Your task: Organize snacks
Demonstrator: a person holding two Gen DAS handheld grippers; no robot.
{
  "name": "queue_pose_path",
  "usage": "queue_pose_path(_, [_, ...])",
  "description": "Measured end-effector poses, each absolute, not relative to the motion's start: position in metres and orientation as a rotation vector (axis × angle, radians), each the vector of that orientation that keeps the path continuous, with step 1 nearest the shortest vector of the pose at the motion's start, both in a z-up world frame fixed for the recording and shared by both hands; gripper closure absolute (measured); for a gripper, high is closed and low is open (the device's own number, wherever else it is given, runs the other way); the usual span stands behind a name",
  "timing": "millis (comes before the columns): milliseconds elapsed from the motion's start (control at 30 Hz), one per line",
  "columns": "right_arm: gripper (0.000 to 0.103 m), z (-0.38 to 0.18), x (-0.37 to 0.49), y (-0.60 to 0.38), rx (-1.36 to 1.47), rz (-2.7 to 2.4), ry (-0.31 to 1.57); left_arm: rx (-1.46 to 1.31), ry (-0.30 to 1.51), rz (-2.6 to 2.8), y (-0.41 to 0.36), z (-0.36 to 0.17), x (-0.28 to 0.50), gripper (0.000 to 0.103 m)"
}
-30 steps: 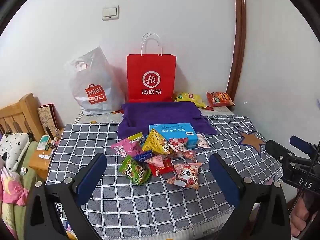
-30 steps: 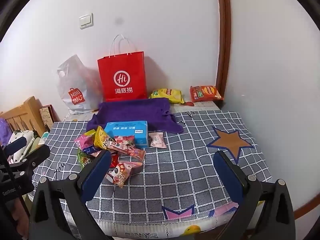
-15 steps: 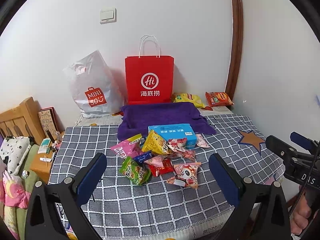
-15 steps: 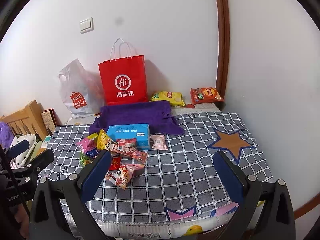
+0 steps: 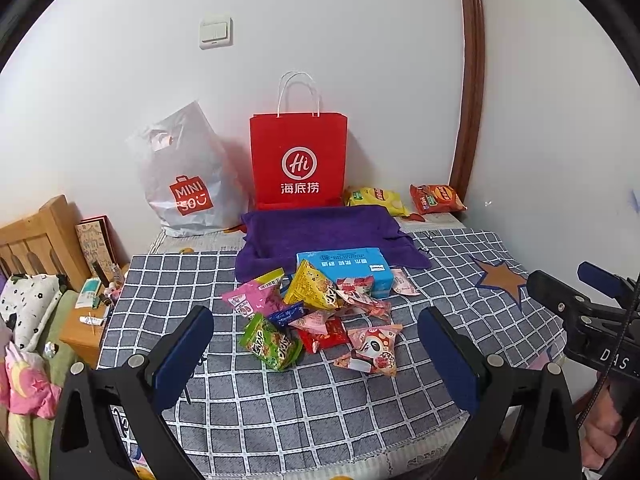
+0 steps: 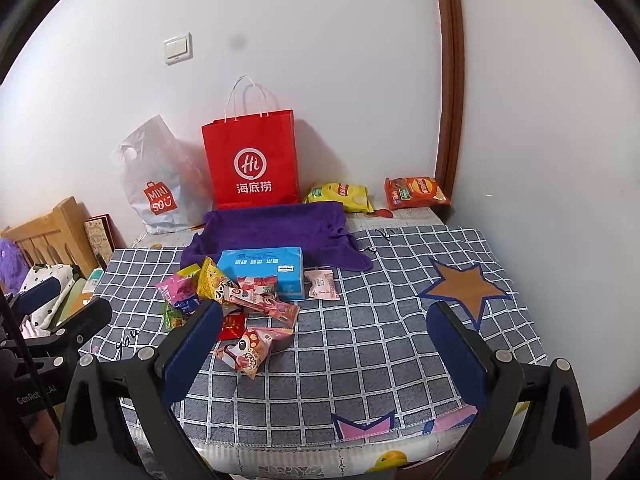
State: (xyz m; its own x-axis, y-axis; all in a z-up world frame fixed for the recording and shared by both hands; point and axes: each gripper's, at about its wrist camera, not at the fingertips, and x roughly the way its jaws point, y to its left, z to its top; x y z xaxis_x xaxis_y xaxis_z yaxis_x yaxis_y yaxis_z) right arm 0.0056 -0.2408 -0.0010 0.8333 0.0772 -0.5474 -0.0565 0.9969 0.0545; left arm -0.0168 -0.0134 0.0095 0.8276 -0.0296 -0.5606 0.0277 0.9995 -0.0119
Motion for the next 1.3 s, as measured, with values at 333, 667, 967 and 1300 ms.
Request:
queue_pose_path(333, [0.003, 0.0008, 0.0009, -0.2408, 0.044, 0.084, 0.566, 0.008, 0.591, -0.031, -0.014, 0.0093, -0.0193, 0.0])
queue_pose_path(667, [0.003, 0.0027, -0.0009, -0.2423, 0.048, 0.086, 0.562, 0.007, 0.588, -0.041, -0.0159, 0.0097, -0.0209, 0.0])
queue_pose_path(967, [0.003, 0.0023, -0.0016, -0.242, 0.049, 0.092, 0.565, 0.003, 0.585, -0.047, -0.016, 0.011, -0.0222, 0.0])
queue_pose_path(1300, [0.003, 0.0031, -0.0034, -0.2414, 0.049, 0.091, 0.561, 0.005, 0.582, -0.052, -0.0172, 0.012, -0.023, 0.0])
